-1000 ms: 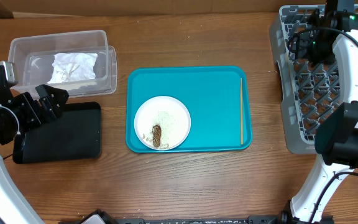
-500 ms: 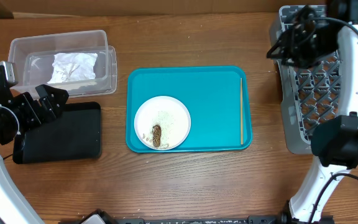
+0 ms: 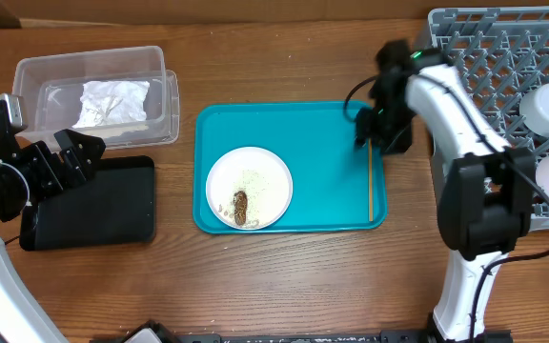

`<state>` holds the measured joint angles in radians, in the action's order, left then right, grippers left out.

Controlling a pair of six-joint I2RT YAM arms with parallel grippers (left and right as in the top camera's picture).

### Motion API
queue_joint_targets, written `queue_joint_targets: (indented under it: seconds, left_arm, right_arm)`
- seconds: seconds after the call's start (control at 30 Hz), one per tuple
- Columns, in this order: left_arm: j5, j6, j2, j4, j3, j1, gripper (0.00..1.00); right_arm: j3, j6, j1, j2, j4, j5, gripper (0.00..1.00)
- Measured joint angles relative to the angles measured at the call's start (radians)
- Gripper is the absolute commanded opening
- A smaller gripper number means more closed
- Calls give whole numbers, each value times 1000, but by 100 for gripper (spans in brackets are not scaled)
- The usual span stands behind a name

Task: Sort waste into correct bins and load items into the dishwasher
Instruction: 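Insert the chopsticks upright into the rack and open the right gripper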

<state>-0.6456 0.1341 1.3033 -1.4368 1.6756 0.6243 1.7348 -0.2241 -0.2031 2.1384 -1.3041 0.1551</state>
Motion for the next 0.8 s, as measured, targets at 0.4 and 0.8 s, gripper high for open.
queue_joint_targets:
  seconds: [0.4,0.8]
  left_arm:
    - [0,0,0,0,0,0,100]
    - [0,0,0,0,0,0,100]
  right_arm:
    - [-157,-58,-53,0,186,-119,58]
    - [-158,-69,-53,2,221,-140,25]
